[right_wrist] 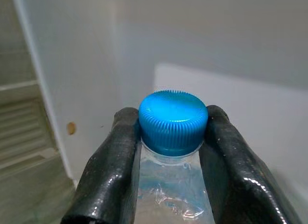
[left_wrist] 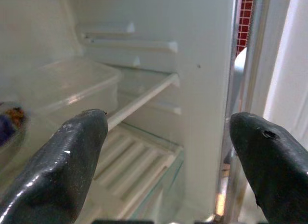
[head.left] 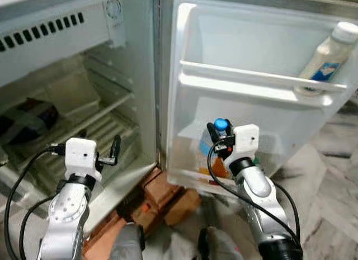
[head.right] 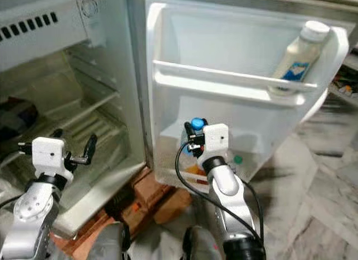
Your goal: Restocking fridge
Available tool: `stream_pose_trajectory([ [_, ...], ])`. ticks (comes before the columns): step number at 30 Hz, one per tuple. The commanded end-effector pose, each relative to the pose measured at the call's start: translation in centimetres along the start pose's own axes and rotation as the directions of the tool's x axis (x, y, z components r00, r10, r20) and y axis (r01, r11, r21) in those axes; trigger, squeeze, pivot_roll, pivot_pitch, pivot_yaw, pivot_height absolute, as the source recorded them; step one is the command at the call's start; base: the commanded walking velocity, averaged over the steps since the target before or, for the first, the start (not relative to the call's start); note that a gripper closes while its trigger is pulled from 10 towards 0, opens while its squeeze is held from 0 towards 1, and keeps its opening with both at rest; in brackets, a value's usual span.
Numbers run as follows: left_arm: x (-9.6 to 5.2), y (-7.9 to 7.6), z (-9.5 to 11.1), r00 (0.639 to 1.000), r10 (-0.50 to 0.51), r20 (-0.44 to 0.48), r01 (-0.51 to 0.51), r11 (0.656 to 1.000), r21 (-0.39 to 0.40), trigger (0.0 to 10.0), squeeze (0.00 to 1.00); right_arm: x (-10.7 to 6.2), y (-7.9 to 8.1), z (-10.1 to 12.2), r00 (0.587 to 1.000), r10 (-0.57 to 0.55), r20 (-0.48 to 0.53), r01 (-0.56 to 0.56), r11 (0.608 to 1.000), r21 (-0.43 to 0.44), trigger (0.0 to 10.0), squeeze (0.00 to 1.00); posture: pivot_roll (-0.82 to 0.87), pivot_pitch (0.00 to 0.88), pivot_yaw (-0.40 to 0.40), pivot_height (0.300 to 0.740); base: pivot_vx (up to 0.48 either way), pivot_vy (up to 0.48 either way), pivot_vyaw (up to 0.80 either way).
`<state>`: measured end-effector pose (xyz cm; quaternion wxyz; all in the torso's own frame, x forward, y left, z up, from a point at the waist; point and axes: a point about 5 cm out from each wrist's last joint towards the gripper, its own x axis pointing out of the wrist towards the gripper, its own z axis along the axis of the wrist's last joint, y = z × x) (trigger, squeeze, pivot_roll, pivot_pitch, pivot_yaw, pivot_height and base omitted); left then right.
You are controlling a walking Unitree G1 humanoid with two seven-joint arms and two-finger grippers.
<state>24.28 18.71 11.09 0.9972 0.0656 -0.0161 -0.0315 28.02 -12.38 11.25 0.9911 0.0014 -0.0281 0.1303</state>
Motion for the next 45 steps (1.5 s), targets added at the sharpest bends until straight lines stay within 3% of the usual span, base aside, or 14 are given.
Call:
stream_pose_trajectory([
  [1,-0.1,-0.4,0.1,1.0,-0.012,-0.003,0.012,1.0,-0.012,10.0,0.0,0.1,-1.1,0.7,0.999,-0.033,0.028,0.034,0.999,-0.023,10.0,0.0,0.11,0.056,-0.056,0.658,0.0,0.0,0.0],
  [11,-0.2,-0.5,0.0,1.0,-0.007,-0.012,0.007,1.0,-0.013,10.0,0.0,0.1,-0.6,0.6,1.0,0.012,0.014,-0.012,1.0,0.019,10.0,0.0,0.11,0.06,-0.059,0.658,0.0,0.0,0.0],
  [30,-0.5,-0.3,0.0,1.0,0.018,-0.019,-0.018,1.0,0.002,10.0,0.0,0.1,-0.1,0.5,0.999,0.048,0.012,-0.049,0.998,0.039,10.0,0.0,0.12,0.069,-0.06,0.554,0.0,0.0,0.0],
  [45,-0.4,-0.3,-0.2,0.999,0.026,-0.036,-0.026,1.0,-0.004,10.0,0.0,0.3,0.2,0.7,0.997,0.069,0.02,-0.07,0.996,0.054,10.0,0.0,0.12,0.071,-0.058,0.554,0.0,0.0,0.0],
])
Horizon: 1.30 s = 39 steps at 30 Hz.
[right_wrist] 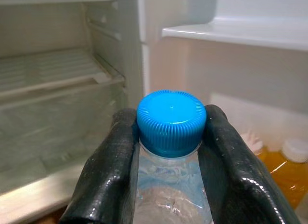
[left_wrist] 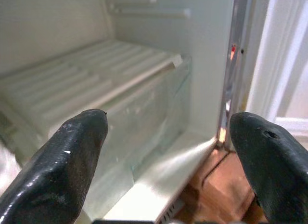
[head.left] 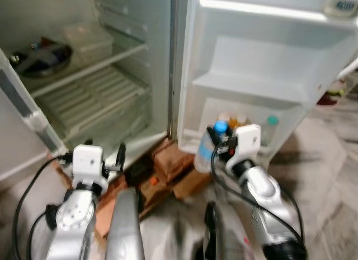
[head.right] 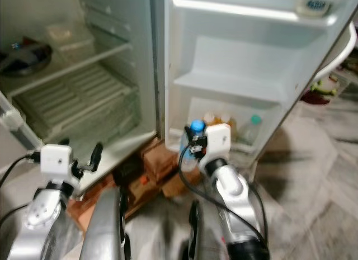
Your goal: Restocking fridge
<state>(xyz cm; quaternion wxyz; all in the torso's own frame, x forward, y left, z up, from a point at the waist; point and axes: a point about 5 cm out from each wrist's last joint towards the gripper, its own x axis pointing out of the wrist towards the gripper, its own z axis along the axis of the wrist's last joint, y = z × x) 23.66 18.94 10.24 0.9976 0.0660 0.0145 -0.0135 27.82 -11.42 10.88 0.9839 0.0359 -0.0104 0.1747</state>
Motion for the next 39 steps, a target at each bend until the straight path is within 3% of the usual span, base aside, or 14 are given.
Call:
stream_pose_trajectory([
  [1,0.18,-0.36,0.7,1.0,-0.008,0.028,0.008,1.0,-0.003,10.0,0.0,0.19,-0.71,1.17,0.999,-0.015,0.044,0.017,1.0,-0.023,10.0,0.0,0.12,0.072,-0.058,0.554,0.0,0.0,0.0],
  [17,0.16,-0.64,0.96,0.998,-0.045,0.047,0.045,0.999,0.002,10.0,0.0,0.25,-0.62,1.34,0.999,-0.015,0.052,0.016,1.0,-0.024,10.0,0.0,0.12,0.078,-0.054,0.554,0.159,0.0,0.0],
  [33,0.2,-1.06,0.88,0.997,-0.063,0.047,0.062,0.998,0.008,10.0,0.0,0.29,-0.63,1.47,0.998,-0.015,0.062,0.017,0.999,-0.034,10.0,0.0,0.12,0.078,-0.053,0.554,0.34,0.315,0.0],
  [39,0.12,-1.25,0.89,0.997,-0.064,0.049,0.064,0.998,0.006,10.0,0.0,0.36,-0.65,1.64,0.997,-0.018,0.072,0.021,0.999,-0.043,10.0,0.0,0.12,0.08,-0.055,0.554,0.052,0.0,0.0],
])
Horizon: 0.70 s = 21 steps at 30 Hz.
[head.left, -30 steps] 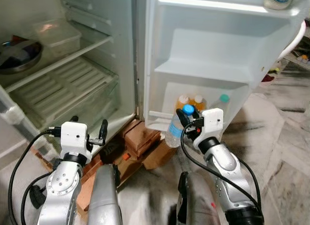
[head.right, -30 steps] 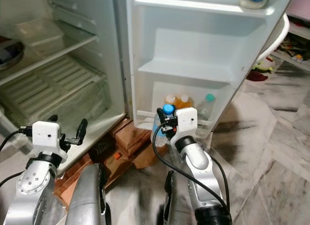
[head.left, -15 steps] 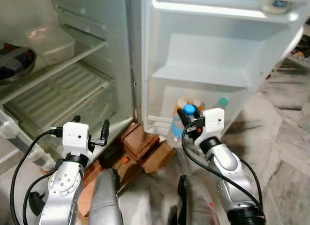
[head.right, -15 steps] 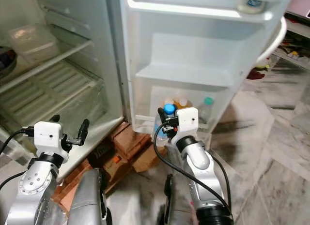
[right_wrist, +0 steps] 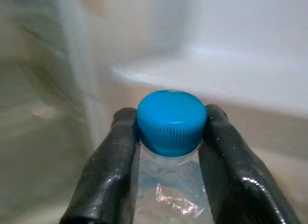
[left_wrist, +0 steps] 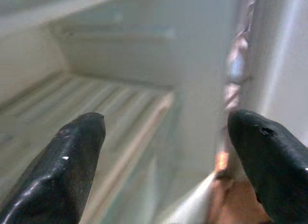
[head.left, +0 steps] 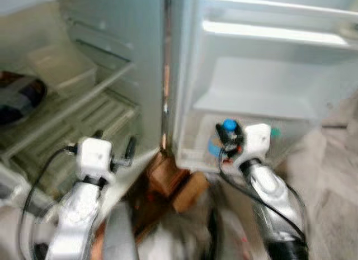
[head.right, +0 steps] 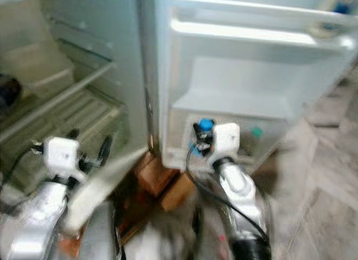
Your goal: Restocking fridge
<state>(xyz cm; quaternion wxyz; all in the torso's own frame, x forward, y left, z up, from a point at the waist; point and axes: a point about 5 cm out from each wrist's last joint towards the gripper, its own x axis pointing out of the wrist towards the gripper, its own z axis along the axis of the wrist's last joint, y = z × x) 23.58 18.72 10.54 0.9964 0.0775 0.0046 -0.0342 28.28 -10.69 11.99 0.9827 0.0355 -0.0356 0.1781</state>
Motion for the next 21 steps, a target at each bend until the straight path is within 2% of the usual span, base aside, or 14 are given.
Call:
stream_pose_trajectory([
  [1,0.2,-1.1,0.6,0.999,-0.023,0.028,0.023,1.0,-0.02,10.0,0.0,-0.3,-1.3,0.6,0.999,-0.029,0.025,0.03,0.999,-0.037,10.0,0.0,0.12,0.082,-0.055,0.554,0.0,0.0,0.0],
  [7,0.1,-1.2,0.7,0.999,-0.024,0.027,0.025,0.999,-0.021,10.0,0.0,0.1,-1.6,0.9,0.999,-0.021,0.035,0.023,0.998,-0.055,10.0,0.0,0.13,0.091,-0.056,0.554,0.0,0.0,0.0],
  [14,-0.3,-1.2,0.8,0.999,-0.027,0.023,0.028,0.999,-0.022,10.0,0.0,1.9,-2.9,1.7,0.998,-0.007,0.066,0.015,0.994,-0.112,10.0,0.0,0.15,0.119,-0.053,0.554,0.0,0.0,0.0],
  [16,-0.7,-1.3,0.9,0.999,-0.028,0.02,0.029,0.999,-0.022,10.0,0.0,2.7,-3.0,1.9,0.997,0.014,0.078,-0.002,0.987,-0.158,10.0,0.0,0.16,0.133,-0.049,0.554,0.0,0.0,0.0],
  [21,-1.2,-1.3,1.2,0.999,-0.029,0.018,0.029,0.999,-0.02,10.0,0.0,4.4,-3.2,1.9,0.996,0.032,0.082,-0.015,0.98,-0.197,10.0,0.0,0.19,0.165,-0.043,0.554,0.0,0.0,0.0],
])
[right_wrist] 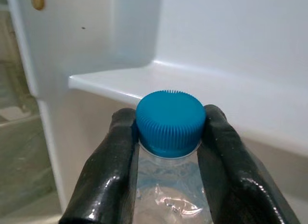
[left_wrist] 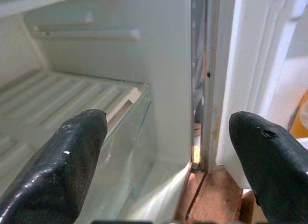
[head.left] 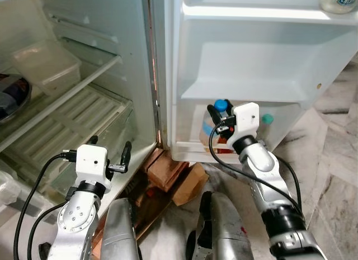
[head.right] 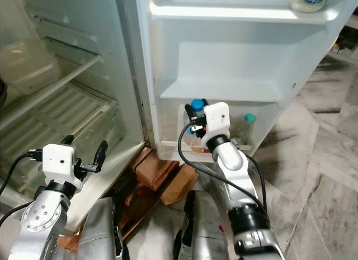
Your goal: Restocking fridge
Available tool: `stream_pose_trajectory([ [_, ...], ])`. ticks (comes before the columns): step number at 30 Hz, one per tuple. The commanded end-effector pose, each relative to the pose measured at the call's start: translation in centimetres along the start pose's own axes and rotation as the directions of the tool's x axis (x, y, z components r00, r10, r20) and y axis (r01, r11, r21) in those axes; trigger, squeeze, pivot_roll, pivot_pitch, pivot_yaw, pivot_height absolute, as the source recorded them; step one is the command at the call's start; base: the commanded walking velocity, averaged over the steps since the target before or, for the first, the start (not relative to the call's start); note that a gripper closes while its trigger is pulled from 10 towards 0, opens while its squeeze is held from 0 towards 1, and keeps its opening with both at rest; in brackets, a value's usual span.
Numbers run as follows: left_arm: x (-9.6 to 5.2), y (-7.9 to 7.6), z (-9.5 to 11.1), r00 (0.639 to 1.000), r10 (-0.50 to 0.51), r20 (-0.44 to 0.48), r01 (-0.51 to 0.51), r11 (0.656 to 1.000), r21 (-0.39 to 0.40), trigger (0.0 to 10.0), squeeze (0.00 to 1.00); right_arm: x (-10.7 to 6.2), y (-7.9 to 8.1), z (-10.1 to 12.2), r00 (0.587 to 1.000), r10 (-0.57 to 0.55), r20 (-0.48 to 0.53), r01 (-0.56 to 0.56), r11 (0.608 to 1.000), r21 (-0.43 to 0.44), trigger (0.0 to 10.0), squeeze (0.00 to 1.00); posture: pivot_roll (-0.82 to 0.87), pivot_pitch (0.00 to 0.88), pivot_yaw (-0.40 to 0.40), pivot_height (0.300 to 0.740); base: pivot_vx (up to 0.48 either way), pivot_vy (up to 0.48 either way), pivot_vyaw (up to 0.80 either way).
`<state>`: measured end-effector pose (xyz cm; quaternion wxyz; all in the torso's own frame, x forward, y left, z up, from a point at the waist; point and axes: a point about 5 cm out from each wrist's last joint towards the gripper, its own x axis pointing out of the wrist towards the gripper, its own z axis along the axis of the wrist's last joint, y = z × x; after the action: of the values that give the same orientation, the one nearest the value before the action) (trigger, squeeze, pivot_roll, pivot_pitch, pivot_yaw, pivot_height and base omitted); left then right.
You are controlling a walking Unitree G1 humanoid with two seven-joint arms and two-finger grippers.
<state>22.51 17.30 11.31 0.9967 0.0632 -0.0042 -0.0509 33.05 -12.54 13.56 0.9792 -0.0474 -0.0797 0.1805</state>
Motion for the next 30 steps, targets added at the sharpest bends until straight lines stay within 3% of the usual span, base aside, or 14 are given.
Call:
stream_pose_trajectory([
  [1,-0.3,0.1,0.2,1.0,0.003,-0.007,-0.003,1.0,0.008,10.0,0.0,0.9,0.1,0.4,0.999,0.013,0.029,-0.012,1.0,-0.02,10.0,0.0,0.19,0.173,-0.041,0.554,0.0,0.0,0.0],
  [2,-0.7,0.1,0.4,1.0,0.001,-0.014,-0.001,1.0,0.009,10.0,0.0,1.7,0.4,0.6,0.999,0.031,0.037,-0.03,0.999,-0.024,10.0,0.0,0.21,0.197,-0.037,0.554,0.0,0.0,0.0],
  [5,-1.1,0.2,0.5,1.0,0.0,-0.019,0.0,1.0,0.011,10.0,0.0,2.2,0.7,0.7,0.998,0.046,0.045,-0.045,0.999,-0.023,10.0,0.0,0.22,0.212,-0.034,0.554,0.0,0.0,0.0],
  [12,-2.5,0.6,1.2,0.999,0.002,-0.038,-0.001,1.0,0.024,10.0,0.0,3.9,3.4,0.9,0.981,0.181,0.073,-0.175,0.981,-0.089,10.0,0.0,0.27,0.277,-0.03,0.554,0.0,0.0,0.0],
  [21,-4.6,1.4,1.6,0.996,0.035,-0.081,-0.032,0.999,0.034,10.0,0.0,4.4,5.6,0.5,0.959,0.271,0.08,-0.258,0.956,-0.139,10.0,0.0,0.31,0.335,-0.02,0.554,0.0,0.0,0.0],
  [24,-4.7,1.6,1.9,0.995,0.042,-0.085,-0.039,0.999,0.033,10.0,0.0,4.1,6.5,0.1,0.95,0.301,0.082,-0.283,0.943,-0.176,10.0,0.0,0.3,0.354,-0.019,0.554,0.0,0.0,0.0],
  [30,-5.1,1.2,2.1,0.994,0.036,-0.1,-0.034,0.999,0.021,10.0,0.0,3.9,6.9,-0.4,0.949,0.306,0.074,-0.29,0.941,-0.173,10.0,0.0,0.3,0.382,-0.024,0.554,0.0,0.0,0.0],
])
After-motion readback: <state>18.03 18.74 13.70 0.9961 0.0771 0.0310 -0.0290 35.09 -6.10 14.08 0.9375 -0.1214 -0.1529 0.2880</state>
